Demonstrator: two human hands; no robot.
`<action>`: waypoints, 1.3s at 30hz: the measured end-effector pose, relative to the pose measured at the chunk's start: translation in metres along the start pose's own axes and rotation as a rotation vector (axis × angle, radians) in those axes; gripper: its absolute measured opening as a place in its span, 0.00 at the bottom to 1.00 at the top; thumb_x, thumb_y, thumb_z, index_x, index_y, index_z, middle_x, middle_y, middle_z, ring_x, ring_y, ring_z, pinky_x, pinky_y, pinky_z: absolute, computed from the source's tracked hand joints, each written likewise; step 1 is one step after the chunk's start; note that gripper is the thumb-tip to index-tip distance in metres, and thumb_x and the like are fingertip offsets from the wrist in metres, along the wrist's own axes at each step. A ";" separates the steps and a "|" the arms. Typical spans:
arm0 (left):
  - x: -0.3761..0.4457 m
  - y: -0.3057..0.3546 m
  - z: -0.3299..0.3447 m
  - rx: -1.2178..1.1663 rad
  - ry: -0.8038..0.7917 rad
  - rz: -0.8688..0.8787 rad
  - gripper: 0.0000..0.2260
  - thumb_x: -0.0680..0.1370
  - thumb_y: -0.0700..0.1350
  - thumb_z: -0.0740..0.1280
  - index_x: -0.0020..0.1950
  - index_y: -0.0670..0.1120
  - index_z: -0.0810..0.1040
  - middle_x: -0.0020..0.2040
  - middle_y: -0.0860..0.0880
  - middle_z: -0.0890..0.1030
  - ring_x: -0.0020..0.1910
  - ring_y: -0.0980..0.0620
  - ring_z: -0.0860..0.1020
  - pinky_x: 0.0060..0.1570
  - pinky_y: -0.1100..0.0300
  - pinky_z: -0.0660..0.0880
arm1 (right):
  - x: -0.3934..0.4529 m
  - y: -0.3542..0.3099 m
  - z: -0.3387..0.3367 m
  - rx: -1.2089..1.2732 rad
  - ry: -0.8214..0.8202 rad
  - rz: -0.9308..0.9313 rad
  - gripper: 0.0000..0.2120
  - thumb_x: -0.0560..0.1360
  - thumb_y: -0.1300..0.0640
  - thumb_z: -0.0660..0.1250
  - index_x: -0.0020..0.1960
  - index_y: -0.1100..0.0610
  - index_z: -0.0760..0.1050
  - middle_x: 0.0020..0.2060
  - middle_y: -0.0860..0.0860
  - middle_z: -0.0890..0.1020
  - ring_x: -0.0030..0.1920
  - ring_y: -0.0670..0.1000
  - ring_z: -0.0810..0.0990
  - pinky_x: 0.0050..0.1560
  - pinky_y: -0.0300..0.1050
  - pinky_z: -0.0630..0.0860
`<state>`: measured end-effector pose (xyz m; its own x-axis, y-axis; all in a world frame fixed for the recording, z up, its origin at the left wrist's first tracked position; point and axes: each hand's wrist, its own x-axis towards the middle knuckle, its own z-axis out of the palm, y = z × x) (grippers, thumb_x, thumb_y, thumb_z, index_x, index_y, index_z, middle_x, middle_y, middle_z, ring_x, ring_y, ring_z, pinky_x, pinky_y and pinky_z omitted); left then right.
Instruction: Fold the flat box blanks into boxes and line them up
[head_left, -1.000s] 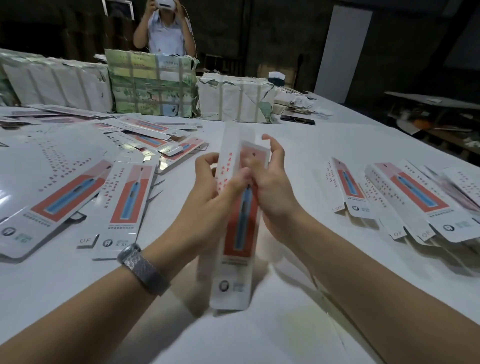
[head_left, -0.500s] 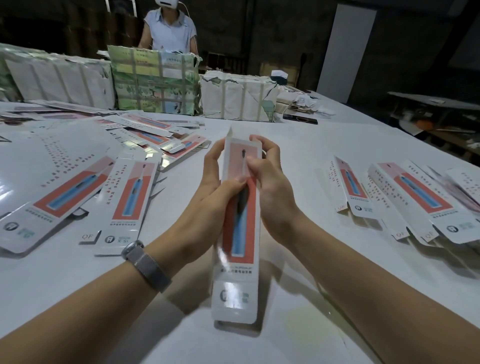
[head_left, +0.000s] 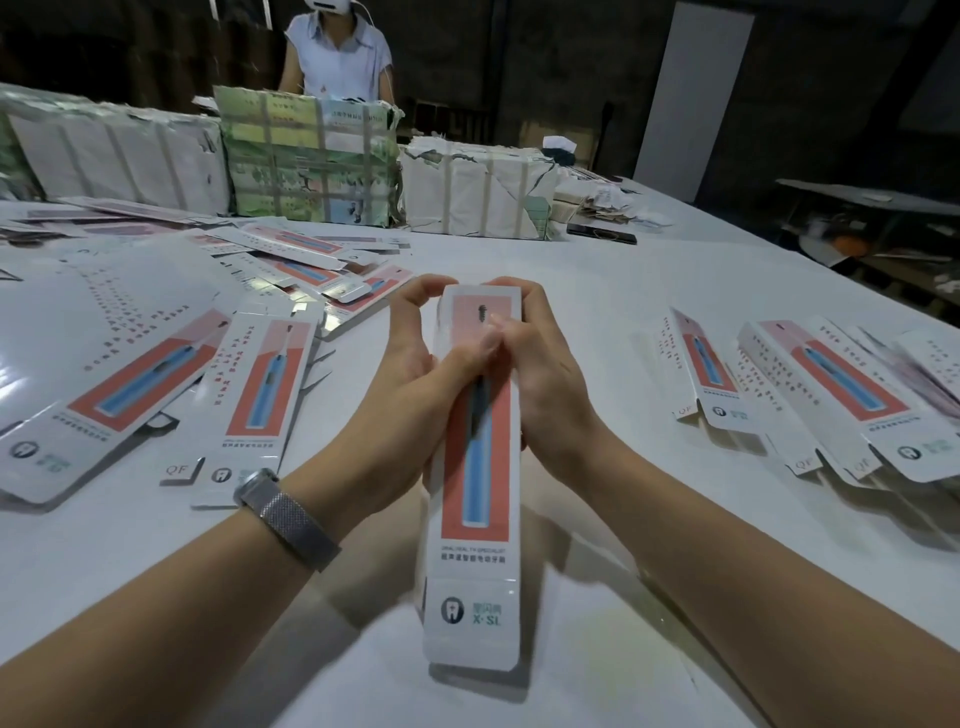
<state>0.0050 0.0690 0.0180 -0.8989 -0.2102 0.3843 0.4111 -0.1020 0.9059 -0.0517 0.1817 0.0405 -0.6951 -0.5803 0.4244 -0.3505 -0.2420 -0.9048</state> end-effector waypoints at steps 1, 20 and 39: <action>0.000 0.000 0.001 0.003 0.000 -0.001 0.12 0.81 0.50 0.66 0.59 0.63 0.66 0.43 0.50 0.84 0.40 0.48 0.85 0.38 0.52 0.82 | 0.000 0.000 0.000 0.022 0.008 0.007 0.07 0.76 0.53 0.56 0.51 0.53 0.68 0.40 0.48 0.75 0.39 0.45 0.76 0.39 0.38 0.76; -0.004 0.004 0.002 0.061 -0.019 -0.142 0.24 0.77 0.55 0.66 0.63 0.75 0.58 0.48 0.43 0.84 0.40 0.38 0.85 0.44 0.41 0.83 | 0.015 -0.005 -0.020 0.319 0.031 0.140 0.26 0.63 0.68 0.63 0.59 0.54 0.76 0.49 0.55 0.80 0.44 0.55 0.78 0.52 0.54 0.70; -0.006 0.000 -0.004 0.173 -0.079 -0.177 0.23 0.77 0.55 0.66 0.67 0.72 0.60 0.42 0.44 0.84 0.38 0.40 0.85 0.46 0.37 0.83 | 0.020 -0.006 -0.029 0.108 -0.025 0.223 0.09 0.73 0.63 0.65 0.48 0.57 0.83 0.39 0.56 0.81 0.40 0.54 0.78 0.47 0.55 0.71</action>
<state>0.0107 0.0662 0.0152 -0.9663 -0.1266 0.2242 0.2210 0.0389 0.9745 -0.0819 0.1946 0.0550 -0.7317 -0.6470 0.2145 -0.1207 -0.1867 -0.9750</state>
